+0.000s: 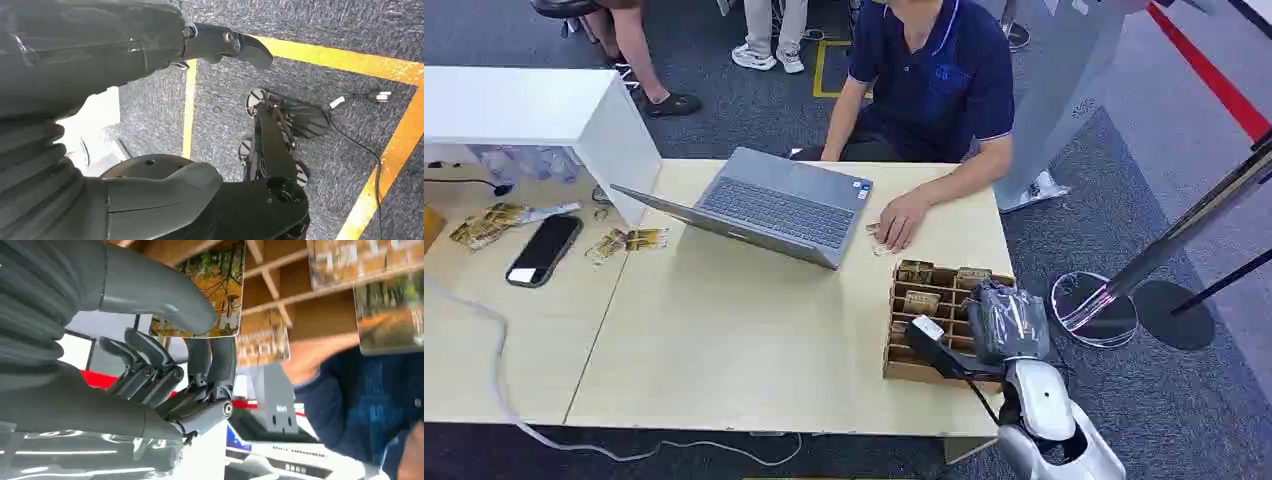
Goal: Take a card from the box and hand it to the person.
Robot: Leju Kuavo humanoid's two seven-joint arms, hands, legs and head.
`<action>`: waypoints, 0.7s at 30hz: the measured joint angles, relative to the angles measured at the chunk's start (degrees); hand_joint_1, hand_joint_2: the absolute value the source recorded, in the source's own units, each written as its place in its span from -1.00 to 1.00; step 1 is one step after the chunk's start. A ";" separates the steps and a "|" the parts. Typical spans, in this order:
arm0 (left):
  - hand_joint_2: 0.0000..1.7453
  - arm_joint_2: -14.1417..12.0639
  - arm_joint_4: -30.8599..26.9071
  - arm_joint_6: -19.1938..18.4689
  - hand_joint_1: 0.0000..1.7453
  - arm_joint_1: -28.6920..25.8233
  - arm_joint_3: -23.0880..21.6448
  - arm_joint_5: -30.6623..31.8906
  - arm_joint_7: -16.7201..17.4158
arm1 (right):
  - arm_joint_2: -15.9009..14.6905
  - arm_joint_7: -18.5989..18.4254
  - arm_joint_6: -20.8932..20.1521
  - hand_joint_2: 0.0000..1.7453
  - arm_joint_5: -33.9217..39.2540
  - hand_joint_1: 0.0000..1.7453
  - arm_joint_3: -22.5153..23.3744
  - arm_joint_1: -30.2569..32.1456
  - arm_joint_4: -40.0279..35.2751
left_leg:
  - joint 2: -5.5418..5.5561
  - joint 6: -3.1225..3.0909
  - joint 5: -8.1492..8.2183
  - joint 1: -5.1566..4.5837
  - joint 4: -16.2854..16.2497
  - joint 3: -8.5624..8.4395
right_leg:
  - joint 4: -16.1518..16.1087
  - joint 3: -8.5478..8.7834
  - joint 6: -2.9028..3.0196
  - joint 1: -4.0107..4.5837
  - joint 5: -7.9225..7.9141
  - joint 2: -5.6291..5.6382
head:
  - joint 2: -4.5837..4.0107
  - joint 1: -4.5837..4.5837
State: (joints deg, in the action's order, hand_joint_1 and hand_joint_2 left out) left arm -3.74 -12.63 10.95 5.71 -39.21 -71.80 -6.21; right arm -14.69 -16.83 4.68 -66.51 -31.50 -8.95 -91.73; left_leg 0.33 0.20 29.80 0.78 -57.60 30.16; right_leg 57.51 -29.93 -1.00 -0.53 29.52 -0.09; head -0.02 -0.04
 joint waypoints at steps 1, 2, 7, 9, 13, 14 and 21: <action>1.00 0.02 0.00 0.00 -1.00 0.00 0.00 0.02 0.00 | -0.02 0.26 0.72 1.00 -0.68 1.00 0.13 0.08 -0.37 | 0.00 0.00 0.00 0.00 0.00 0.00 | 0.00 0.00 0.00 0.00 0.00 0.00 | 0.00 0.00; 1.00 0.02 0.00 0.02 -1.00 -0.01 0.00 0.20 0.02 | -0.07 0.63 1.44 1.00 -1.42 1.00 0.33 0.14 -0.85 | 0.00 0.00 0.00 0.00 0.00 0.00 | 0.00 0.00 0.00 0.00 0.00 0.00 | 0.00 -0.02; 1.00 -0.02 0.00 -0.02 -1.00 -0.08 0.00 0.52 0.17 | -1.29 1.62 1.11 1.00 -4.35 1.00 1.49 -0.37 -7.42 | -0.01 0.00 0.00 0.00 0.00 0.00 | 0.00 0.00 0.00 0.00 0.00 0.01 | 0.00 -0.02; 1.00 -0.04 0.00 -0.07 -1.00 -0.09 0.00 0.81 0.24 | -2.03 1.70 -0.49 1.00 -5.03 1.00 1.90 -1.15 -10.34 | -0.02 0.00 0.00 -0.01 0.00 0.00 | 0.00 0.00 0.00 -0.01 0.00 0.02 | 0.00 -0.02; 1.00 -0.22 0.00 -0.39 -1.00 -0.19 0.00 1.38 0.50 | -3.76 1.81 -4.45 1.00 -5.40 1.00 2.51 -3.53 -16.45 | -0.02 0.00 0.00 -0.01 0.00 0.00 | 0.00 0.00 -0.01 -0.01 -0.02 0.02 | 0.00 0.00; 1.00 -0.28 0.00 -0.59 -1.00 -0.20 0.00 1.64 0.66 | -4.33 1.99 -5.64 1.00 -4.92 1.00 2.60 -4.60 -17.82 | -0.03 0.00 0.00 -0.01 0.00 0.00 | 0.00 0.00 -0.01 -0.01 -0.02 0.03 | 0.00 -0.02; 1.00 -0.50 0.00 -2.49 -1.00 -0.18 -0.02 4.00 0.87 | -7.06 6.84 -7.41 1.00 1.46 1.00 3.69 -12.99 -19.85 | -0.03 0.00 -0.01 -0.01 0.00 0.05 | 0.01 0.01 -0.02 -0.01 -0.02 0.02 | 0.00 -0.02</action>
State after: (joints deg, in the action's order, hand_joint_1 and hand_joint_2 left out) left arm -4.24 -12.63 8.46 5.53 -39.23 -67.80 -5.33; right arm -21.75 -9.99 -2.73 -65.05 -27.80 -21.94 -111.58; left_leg 0.30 0.20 29.79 0.77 -57.60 30.21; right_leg 57.52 -29.92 -1.02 -0.54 29.50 -0.06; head -0.02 -0.07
